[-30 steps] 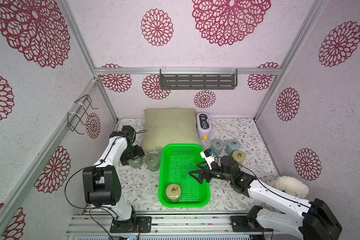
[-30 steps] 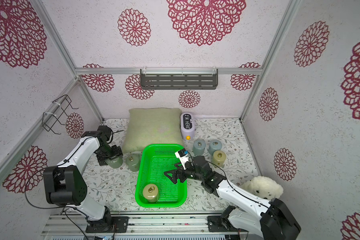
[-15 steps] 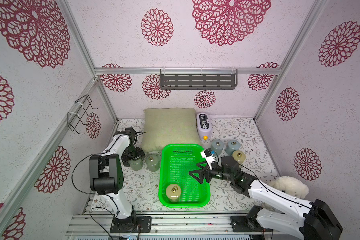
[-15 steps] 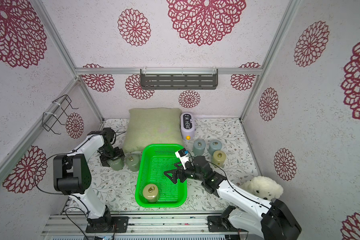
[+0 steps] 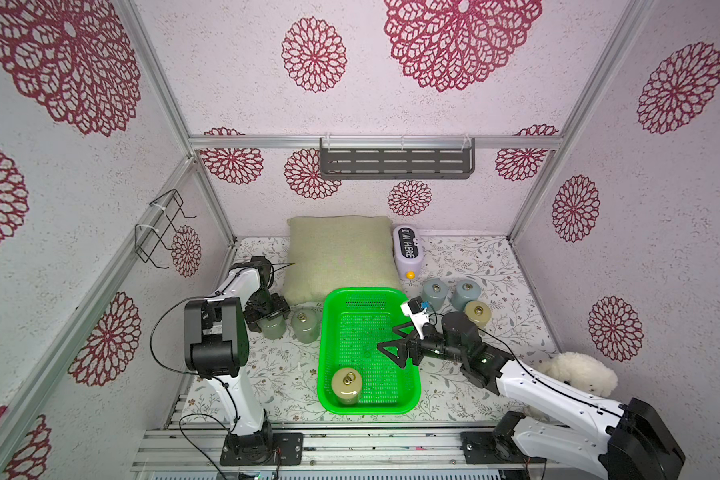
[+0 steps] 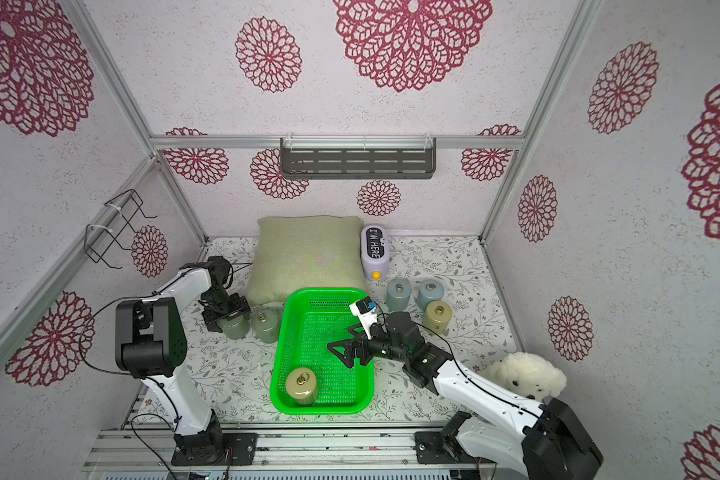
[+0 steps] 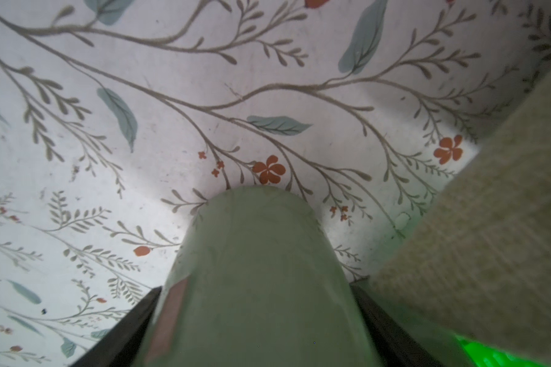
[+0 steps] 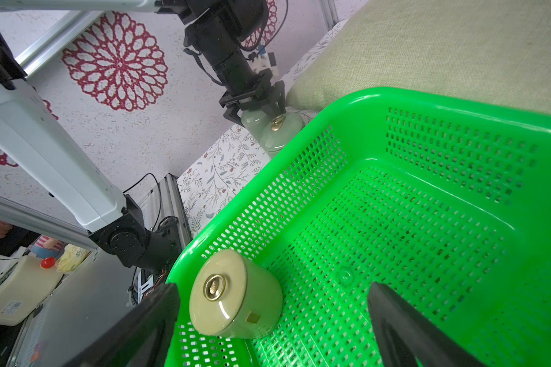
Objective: Take the tea canister out of the basket
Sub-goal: Place the tea canister at the center of the board, then pick up the tea canister from the basket.
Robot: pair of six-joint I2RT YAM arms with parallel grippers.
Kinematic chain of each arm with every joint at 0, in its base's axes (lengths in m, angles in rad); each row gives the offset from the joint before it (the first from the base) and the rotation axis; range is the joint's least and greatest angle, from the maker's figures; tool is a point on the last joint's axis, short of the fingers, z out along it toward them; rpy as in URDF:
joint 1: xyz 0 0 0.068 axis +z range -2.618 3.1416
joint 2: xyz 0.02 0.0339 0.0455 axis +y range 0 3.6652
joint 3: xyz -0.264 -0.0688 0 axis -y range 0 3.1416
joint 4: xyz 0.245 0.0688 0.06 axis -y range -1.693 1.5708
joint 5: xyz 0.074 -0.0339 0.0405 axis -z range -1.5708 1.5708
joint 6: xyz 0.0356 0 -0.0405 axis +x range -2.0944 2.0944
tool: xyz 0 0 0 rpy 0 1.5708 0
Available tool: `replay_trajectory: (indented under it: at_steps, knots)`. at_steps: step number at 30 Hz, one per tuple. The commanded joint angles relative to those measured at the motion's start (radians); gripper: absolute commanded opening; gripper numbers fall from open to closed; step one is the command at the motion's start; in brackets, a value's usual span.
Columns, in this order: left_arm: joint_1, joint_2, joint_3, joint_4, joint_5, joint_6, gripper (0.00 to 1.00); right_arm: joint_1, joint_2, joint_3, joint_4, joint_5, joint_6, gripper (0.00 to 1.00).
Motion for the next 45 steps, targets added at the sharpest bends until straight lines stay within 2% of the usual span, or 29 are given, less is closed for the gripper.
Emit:
replay_trajectory:
  at_steps: [1,10,16,23,30,33,36,40,45]
  knots:
    - [0.007,-0.003,0.004,0.033,0.005,-0.009,0.81,0.007,0.006,-0.005,0.041,-0.018,0.016,0.99]
    - [0.006,0.010,0.000,0.062,0.016,-0.017,0.85,0.007,0.025,-0.004,0.053,-0.020,0.020,0.99]
    - [0.005,0.007,0.002,0.036,0.009,-0.012,0.99,0.007,0.031,-0.004,0.052,-0.019,0.019,0.99]
    - [0.005,-0.089,0.001,-0.004,0.001,-0.012,0.97,0.007,0.037,-0.004,0.056,-0.020,0.019,0.99]
    - [0.004,-0.237,-0.023,-0.027,-0.078,-0.027,0.97,0.007,0.030,-0.005,0.048,-0.009,0.011,0.99]
    - [-0.001,-0.311,-0.045,-0.037,-0.058,-0.029,0.97,0.007,0.021,-0.005,0.039,0.001,0.001,0.99]
    - [-0.038,-0.400,-0.080,-0.046,-0.048,-0.022,0.97,0.007,0.009,-0.005,0.030,0.009,-0.010,0.99]
    - [-0.160,-0.514,-0.109,-0.089,-0.101,-0.017,0.97,0.007,-0.004,-0.005,0.018,0.025,-0.027,0.99]
    - [-0.290,-0.652,-0.170,-0.108,-0.063,-0.050,0.97,0.005,-0.024,-0.002,-0.024,0.055,-0.021,0.99]
